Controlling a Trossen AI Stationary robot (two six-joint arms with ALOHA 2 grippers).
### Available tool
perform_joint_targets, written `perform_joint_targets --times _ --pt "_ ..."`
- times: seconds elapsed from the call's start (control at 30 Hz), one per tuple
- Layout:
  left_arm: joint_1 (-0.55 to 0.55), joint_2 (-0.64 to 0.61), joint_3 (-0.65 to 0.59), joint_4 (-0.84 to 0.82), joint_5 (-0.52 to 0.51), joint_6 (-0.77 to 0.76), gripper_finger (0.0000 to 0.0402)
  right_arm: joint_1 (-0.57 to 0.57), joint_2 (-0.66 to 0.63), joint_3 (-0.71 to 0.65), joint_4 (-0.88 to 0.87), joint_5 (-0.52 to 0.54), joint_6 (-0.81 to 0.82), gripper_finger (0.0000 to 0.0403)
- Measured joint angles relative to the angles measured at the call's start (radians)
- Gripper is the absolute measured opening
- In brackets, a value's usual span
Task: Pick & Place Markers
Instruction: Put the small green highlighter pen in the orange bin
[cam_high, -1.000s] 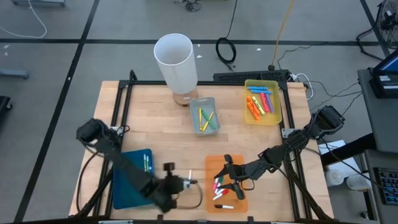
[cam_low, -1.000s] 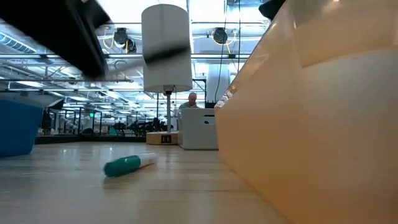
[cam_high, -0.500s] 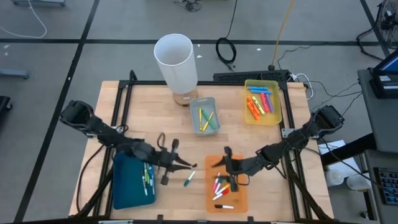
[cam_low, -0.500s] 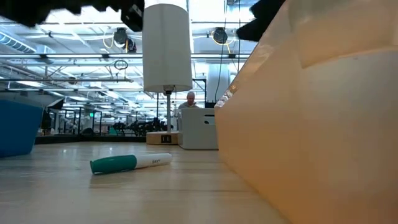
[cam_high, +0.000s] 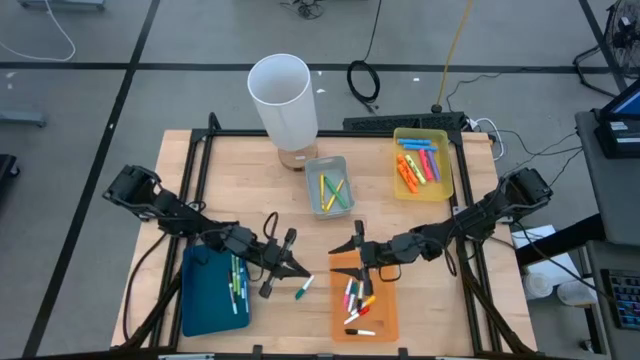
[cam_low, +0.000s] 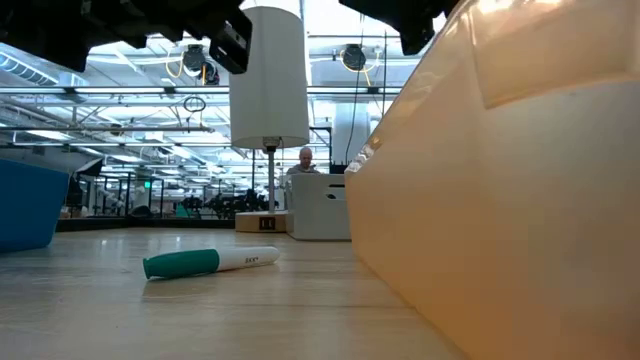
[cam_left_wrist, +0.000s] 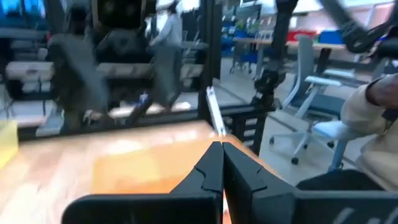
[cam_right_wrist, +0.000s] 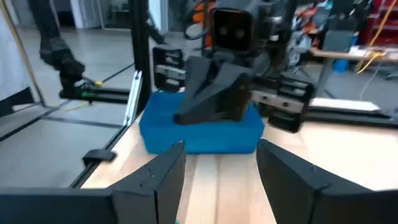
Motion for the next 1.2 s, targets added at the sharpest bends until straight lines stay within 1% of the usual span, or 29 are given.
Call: perform_joint_targets --times 0.13,0.27,0.33,0.37,0.43,0.5,0.53,0.6,0.63,0.67,0.73,0.77,0.83,0.87,0.93,1.0,1.07,1.2 --pt "-0.009 -0.003 -0.001 -0.04 -0.01 -0.006 0.0004 0.007 0.0 0.0 -0.054 -0.054 0.055 0.0187" --pt "-0.008 -0.002 -0.001 -0.116 -0.022 -0.036 0.0003 0.018 0.0 0.0 -0.123 -0.109 0.107 0.0187" --pt "-0.01 -0.003 0.0 -0.135 -0.029 -0.095 0.0012 0.033 0.0 0.0 -0.126 -0.145 0.115 0.0187" --pt "-0.018 -0.003 0.0 -0.154 -0.029 -0.148 0.0017 0.04 0.0 0.0 -0.129 -0.165 0.117 0.0187" --pt "-0.054 0.0 0.001 -0.198 -0.029 -0.237 0.0027 0.051 0.0 0.0 -0.139 -0.189 0.113 0.0187" --pt "-0.099 0.001 0.035 -0.303 -0.033 -0.267 0.0038 0.06 0.0 0.0 -0.137 -0.185 0.104 0.0187" --pt "-0.12 0.0 0.075 -0.392 -0.033 -0.292 0.0045 0.063 0.0 0.0 -0.136 -0.184 0.101 0.0187" --pt "-0.158 -0.014 0.204 -0.681 -0.047 -0.326 0.006 0.066 0.0 0.0 -0.136 -0.184 0.096 0.0187" --pt "-0.181 -0.016 0.296 -0.857 -0.084 -0.329 0.0066 0.066 0.0 0.0 -0.142 -0.185 0.096 0.0187" --pt "-0.208 -0.009 0.401 -1.041 -0.146 -0.327 0.0071 0.067 0.0 0.0 -0.149 -0.185 0.097 0.0187" --pt "-0.251 0.054 0.614 -1.388 -0.276 -0.339 0.0076 0.064 0.0 0.0 -0.16 -0.182 0.098 0.0187" --pt "-0.266 0.102 0.717 -1.536 -0.325 -0.354 0.0077 0.064 0.0 0.0 -0.16 -0.181 0.098 0.0187" --pt "-0.287 0.188 0.882 -1.758 -0.371 -0.406 0.0078 0.063 0.0 0.0 -0.157 -0.178 0.098 0.0187" --pt "-0.287 0.227 0.959 -1.831 -0.379 -0.441 0.0079 0.063 0.0 0.0 -0.156 -0.179 0.098 0.0187" --pt "-0.273 0.287 1.08 -1.911 -0.365 -0.522 0.0086 0.064 -0.002 0.0 -0.162 -0.18 0.098 0.0187" --pt "-0.26 0.339 1.147 -1.985 -0.33 -0.585 0.0101 0.065 -0.018 0.0 -0.181 -0.18 0.087 0.0187" --pt "-0.241 0.389 1.163 -2.018 -0.289 -0.597 0.0126 0.065 -0.049 0.0 -0.212 -0.166 0.079 0.0187" --pt "-0.208 0.453 1.163 -2.028 -0.227 -0.609 0.019 0.077 -0.117 0.0 -0.282 -0.102 0.079 0.0187"
